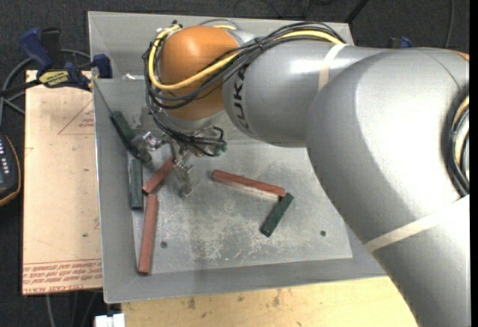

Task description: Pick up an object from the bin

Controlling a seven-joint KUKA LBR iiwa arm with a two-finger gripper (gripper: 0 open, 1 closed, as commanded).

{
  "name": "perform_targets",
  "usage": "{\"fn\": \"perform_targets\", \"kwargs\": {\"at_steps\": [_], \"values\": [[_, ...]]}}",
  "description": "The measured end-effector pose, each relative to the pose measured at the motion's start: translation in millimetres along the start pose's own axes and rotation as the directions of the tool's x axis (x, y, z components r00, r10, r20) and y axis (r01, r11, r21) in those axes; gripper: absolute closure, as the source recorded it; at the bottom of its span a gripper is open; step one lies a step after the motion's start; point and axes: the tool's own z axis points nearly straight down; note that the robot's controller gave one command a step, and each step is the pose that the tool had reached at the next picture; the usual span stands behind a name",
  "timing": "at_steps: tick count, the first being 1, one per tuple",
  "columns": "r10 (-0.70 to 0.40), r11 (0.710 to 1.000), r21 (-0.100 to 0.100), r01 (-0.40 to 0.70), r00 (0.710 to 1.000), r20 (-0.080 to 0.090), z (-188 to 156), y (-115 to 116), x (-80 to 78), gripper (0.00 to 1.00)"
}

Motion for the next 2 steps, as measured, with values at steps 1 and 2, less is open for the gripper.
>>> {"fn": "perform_targets", "kwargs": {"at_steps": [1,2], "values": [[0.002,1.000,0.000,-0.002,1.000,0.000,-0.3,-0.5,0.0,1.00],[-0.085,0.996,0.006,0.085,0.996,0.005,-136.3,-22.3,16.8,1.00]]}}
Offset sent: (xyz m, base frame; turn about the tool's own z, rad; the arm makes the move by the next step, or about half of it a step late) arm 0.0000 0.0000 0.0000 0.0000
